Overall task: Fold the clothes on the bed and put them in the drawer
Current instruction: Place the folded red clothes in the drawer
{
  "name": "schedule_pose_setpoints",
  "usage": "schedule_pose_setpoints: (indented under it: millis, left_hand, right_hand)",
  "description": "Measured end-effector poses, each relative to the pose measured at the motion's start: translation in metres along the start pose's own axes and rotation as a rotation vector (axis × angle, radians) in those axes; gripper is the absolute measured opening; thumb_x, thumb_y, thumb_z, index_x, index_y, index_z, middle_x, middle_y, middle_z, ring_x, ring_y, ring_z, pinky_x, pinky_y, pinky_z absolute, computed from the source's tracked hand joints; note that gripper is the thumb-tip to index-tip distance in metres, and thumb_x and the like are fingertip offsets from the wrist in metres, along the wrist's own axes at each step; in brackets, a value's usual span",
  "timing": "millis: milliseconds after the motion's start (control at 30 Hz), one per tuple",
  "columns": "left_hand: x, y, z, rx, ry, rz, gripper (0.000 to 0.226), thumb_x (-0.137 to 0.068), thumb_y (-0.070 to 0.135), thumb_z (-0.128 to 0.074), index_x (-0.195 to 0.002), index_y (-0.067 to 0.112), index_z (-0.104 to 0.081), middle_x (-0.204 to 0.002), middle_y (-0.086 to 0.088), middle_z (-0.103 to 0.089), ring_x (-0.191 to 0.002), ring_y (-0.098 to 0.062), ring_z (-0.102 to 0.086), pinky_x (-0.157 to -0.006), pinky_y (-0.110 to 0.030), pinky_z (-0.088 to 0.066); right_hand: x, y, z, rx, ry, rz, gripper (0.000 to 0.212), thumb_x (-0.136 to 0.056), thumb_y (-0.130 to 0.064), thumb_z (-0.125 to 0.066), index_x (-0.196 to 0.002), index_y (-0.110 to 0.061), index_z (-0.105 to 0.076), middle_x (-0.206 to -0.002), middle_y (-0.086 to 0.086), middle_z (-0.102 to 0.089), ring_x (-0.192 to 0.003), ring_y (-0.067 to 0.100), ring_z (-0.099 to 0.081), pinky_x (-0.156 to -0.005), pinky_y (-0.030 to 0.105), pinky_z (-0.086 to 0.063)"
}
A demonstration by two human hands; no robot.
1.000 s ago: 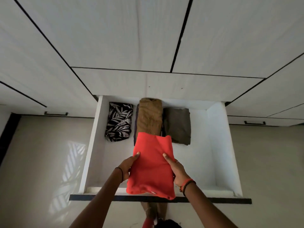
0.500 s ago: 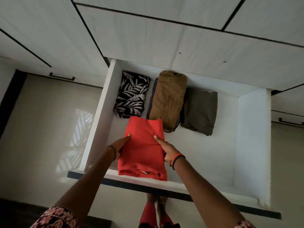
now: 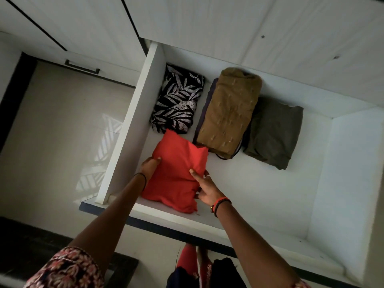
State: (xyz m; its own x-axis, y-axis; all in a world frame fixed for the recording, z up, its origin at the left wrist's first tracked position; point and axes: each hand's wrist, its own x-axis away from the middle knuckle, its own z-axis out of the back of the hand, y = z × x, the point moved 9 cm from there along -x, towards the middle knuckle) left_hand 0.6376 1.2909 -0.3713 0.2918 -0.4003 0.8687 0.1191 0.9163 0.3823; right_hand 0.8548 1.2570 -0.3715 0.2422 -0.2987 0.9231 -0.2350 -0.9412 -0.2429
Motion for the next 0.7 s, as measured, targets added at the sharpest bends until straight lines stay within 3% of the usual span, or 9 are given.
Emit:
schedule_pose_setpoints:
  millis: [100,233,467,600,700]
  left_hand:
    - [0.018,0.010,0.005,0.063,0.050,-0.046,0.057,-0.084,0.036,-0.056,-0.130,0.003,-0.052,-0.129,-0.013,-0.056,-0.116,-0.031,-0.054,-0.102,-0.036,-0.041]
    - [0.027,0.016,0.018,0.069,0.191,-0.142,0.039,-0.097,0.011,-0.047,-0.134,0.000,-0.048,-0.133,-0.016,-0.052,-0.123,-0.029,-0.048,-0.090,-0.023,-0.034]
    - [0.009,0.011,0.028,0.056,0.234,-0.154,0.044,-0.100,0.017,-0.042,-0.141,0.002,-0.040,-0.144,-0.015,-0.043,-0.131,-0.028,-0.041,-0.105,-0.029,-0.031]
    - [0.008,0.000,0.035,0.017,0.293,-0.128,0.044,-0.101,0.023,-0.038,-0.142,0.004,-0.040,-0.145,-0.016,-0.042,-0.132,-0.030,-0.040,-0.106,-0.030,-0.030]
    - [0.014,-0.002,0.038,0.013,0.356,-0.134,0.045,-0.101,0.022,-0.038,-0.143,0.006,-0.037,-0.146,-0.018,-0.040,-0.134,-0.033,-0.037,-0.109,-0.034,-0.029]
  right_hand:
    - [0.002,-0.003,-0.005,-0.017,-0.029,0.018,0.060,-0.079,-0.026,-0.074,-0.130,-0.036,-0.042,-0.127,0.002,-0.057,-0.114,0.028,-0.056,-0.082,0.048,-0.053]
    - [0.004,-0.002,-0.017,-0.017,-0.066,0.075,0.062,-0.084,-0.010,-0.068,-0.130,-0.038,-0.038,-0.123,-0.002,-0.059,-0.108,0.020,-0.058,-0.082,0.044,-0.051]
    - [-0.015,-0.004,-0.040,0.002,-0.055,0.076,0.070,-0.088,0.003,-0.058,-0.138,-0.034,-0.028,-0.124,0.000,-0.055,-0.092,0.013,-0.060,-0.060,0.031,-0.049]
    - [-0.016,-0.009,-0.044,0.065,-0.067,0.056,0.075,-0.087,0.004,-0.060,-0.138,-0.037,-0.024,-0.131,0.003,-0.052,-0.091,0.011,-0.060,-0.062,0.034,-0.049]
    - [-0.014,-0.012,-0.043,0.195,-0.012,0.074,0.073,-0.086,-0.005,-0.065,-0.139,-0.035,-0.025,-0.137,0.003,-0.049,-0.103,0.018,-0.058,-0.076,0.043,-0.050]
